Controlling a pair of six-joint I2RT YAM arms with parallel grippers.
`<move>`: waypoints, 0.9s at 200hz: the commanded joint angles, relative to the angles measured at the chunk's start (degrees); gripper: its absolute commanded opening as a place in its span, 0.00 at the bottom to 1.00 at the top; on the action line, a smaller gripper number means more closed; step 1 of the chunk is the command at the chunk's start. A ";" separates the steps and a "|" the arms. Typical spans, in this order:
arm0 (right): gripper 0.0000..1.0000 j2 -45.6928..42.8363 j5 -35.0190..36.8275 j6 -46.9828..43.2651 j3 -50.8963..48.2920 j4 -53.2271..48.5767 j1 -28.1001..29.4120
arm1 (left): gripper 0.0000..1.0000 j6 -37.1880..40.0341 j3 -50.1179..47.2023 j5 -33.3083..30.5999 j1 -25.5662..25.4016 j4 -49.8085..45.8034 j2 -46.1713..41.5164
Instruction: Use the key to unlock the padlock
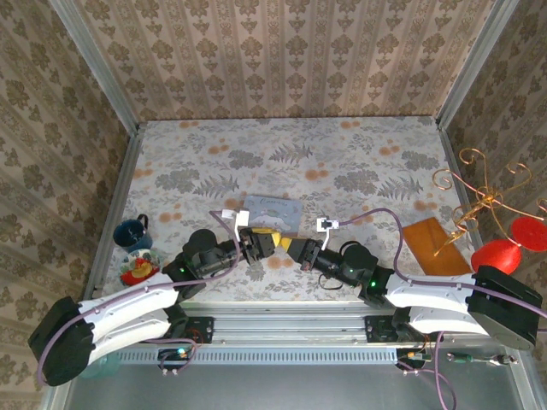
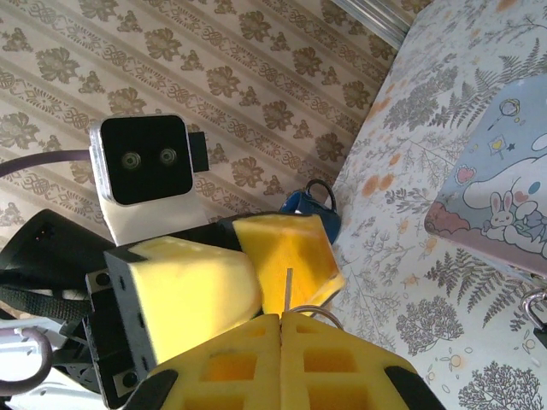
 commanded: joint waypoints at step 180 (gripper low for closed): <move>0.42 -7.47 1.61 1.02 -1.72 -2.02 -0.21 | 0.00 -2.04 4.25 -8.81 -4.95 7.86 3.40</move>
